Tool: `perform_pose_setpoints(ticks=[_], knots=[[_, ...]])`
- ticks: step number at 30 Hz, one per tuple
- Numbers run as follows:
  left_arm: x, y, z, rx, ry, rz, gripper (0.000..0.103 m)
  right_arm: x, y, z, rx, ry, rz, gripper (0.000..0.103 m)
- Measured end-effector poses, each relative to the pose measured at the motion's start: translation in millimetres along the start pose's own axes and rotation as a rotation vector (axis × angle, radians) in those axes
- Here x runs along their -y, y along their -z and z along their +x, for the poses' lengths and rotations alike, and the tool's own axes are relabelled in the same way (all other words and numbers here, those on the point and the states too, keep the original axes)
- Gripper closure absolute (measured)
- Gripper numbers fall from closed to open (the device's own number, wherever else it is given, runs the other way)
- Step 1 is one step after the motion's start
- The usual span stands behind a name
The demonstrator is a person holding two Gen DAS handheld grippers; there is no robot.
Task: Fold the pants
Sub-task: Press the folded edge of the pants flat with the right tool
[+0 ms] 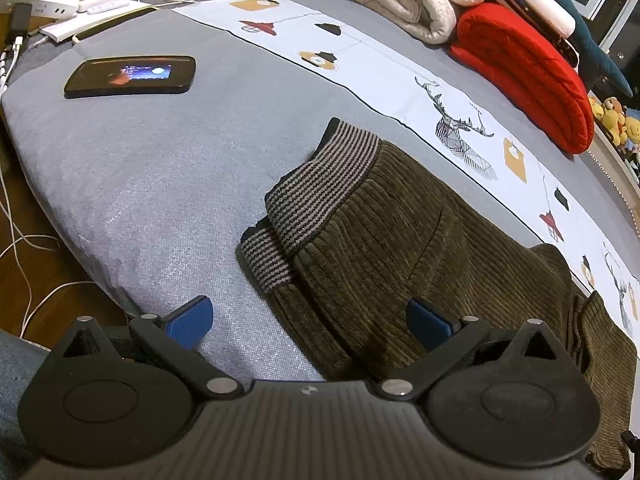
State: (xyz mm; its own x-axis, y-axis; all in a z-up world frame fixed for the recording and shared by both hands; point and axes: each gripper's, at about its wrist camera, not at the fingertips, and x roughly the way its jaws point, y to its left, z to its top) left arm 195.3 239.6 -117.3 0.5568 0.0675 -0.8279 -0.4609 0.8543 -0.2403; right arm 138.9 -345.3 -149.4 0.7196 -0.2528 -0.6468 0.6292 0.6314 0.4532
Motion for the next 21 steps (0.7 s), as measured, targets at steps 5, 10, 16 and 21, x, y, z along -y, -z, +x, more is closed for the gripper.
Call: perform_pose_setpoints(ticks=[5,10,16,21], knots=[[0,-1,1,-0.003,-0.001,-0.014,0.000,4,-3,-2,-0.008,-0.018,0.023,0.014],[5,-3,1,0.001,0.003,-0.008,0.000,12,-6,-6,-0.015,-0.038,0.033,0.015],[10,-1,1,-0.004,0.005,0.003,0.000,21,-10,-7,-0.017,-0.036,0.038,0.013],[11,-1,4,-0.008,-0.004,0.004,0.000,38,-14,1,-0.119,-0.221,0.220,0.013]])
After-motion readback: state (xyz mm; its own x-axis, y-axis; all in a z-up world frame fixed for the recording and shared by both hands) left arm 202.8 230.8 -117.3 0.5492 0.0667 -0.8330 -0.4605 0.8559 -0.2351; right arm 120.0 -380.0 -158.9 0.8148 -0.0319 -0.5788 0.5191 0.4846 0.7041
